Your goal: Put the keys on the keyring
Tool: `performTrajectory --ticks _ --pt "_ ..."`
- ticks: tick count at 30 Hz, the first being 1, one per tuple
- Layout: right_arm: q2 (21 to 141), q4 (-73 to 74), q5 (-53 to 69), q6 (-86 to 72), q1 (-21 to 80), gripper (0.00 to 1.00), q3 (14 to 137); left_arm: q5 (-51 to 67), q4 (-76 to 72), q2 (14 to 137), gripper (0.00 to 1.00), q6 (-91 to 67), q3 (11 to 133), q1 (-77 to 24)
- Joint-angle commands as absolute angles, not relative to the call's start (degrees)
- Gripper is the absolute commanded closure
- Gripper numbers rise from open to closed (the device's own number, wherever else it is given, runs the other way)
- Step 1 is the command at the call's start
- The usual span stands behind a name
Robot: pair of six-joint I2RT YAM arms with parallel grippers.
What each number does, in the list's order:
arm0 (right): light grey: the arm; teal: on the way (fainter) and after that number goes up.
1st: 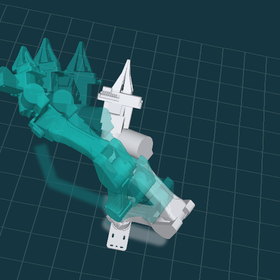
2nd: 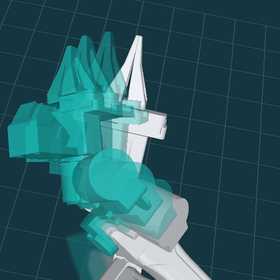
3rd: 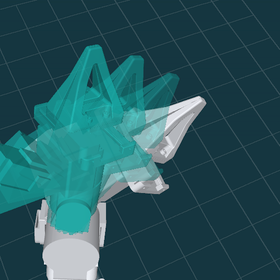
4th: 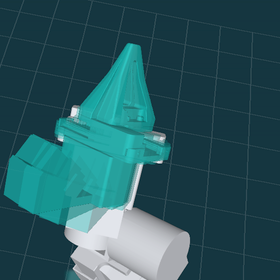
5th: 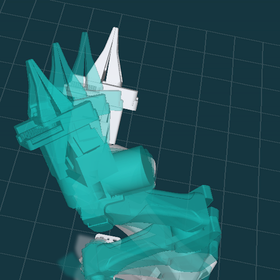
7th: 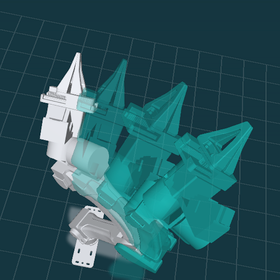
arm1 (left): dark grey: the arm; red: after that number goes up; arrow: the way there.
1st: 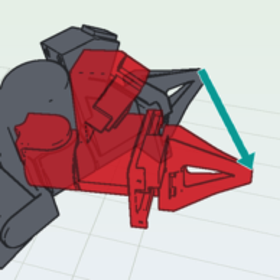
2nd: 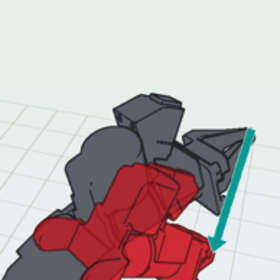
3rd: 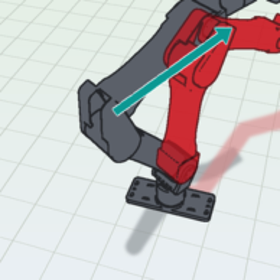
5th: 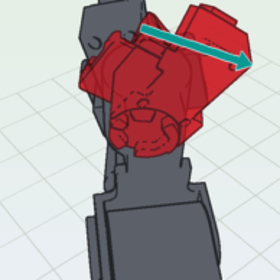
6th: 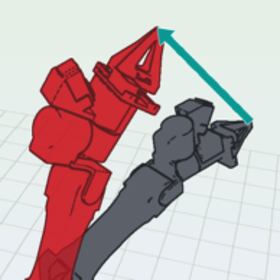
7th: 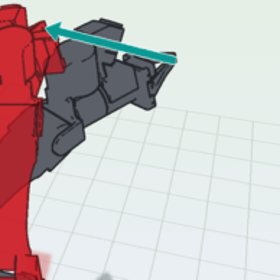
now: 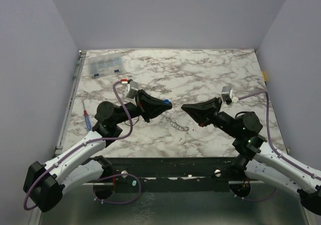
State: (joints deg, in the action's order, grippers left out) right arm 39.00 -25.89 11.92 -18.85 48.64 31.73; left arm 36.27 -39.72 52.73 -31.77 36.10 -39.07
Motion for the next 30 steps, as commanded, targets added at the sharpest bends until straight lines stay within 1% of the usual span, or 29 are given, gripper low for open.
performTrajectory --ticks 1,5,9,12,15,18,20,24,27,30 --pt "41.1 -33.2 9.0 -24.3 48.4 0.99 31.6 31.9 -50.5 52.6 1.0 -34.7 35.1 -38.9" --pt "42.1 -32.9 8.7 -24.8 48.4 0.99 31.5 31.1 -50.7 53.4 1.0 -35.9 35.9 -38.9" --pt "40.9 -29.1 5.3 -24.0 48.4 0.99 31.4 31.2 -50.2 53.9 1.0 -36.5 37.1 -38.9" --pt "39.7 -23.9 1.2 -22.5 48.4 0.99 32.3 31.0 -48.4 54.7 1.0 -35.6 37.8 -38.8" --pt "38.3 -18.2 -4.9 -21.3 48.4 0.98 33.1 28.0 -43.4 55.3 1.0 -33.0 38.8 -38.8" --pt "37.1 -12.6 -10.9 -21.1 48.4 0.92 33.7 22.9 -38.1 56.3 1.0 -30.1 40.1 -38.8" --pt "36.5 -9.9 -13.4 -21.5 48.4 0.83 33.8 20.3 -36.2 57.2 1.0 -28.2 40.5 -38.8" --pt "35.7 -6.3 -15.7 -22.6 48.4 0.68 33.5 14.6 -33.3 60.1 1.0 -24.8 41.5 -38.8" --pt "35.4 -4.7 -17.1 -23.3 48.5 0.61 33.2 8.8 -28.2 63.2 1.0 -21.7 43.3 -38.8" --pt "35.2 -3.6 -17.9 -23.8 48.4 0.59 32.9 3.4 -25.6 65.7 1.0 -16.4 43.5 -38.7"
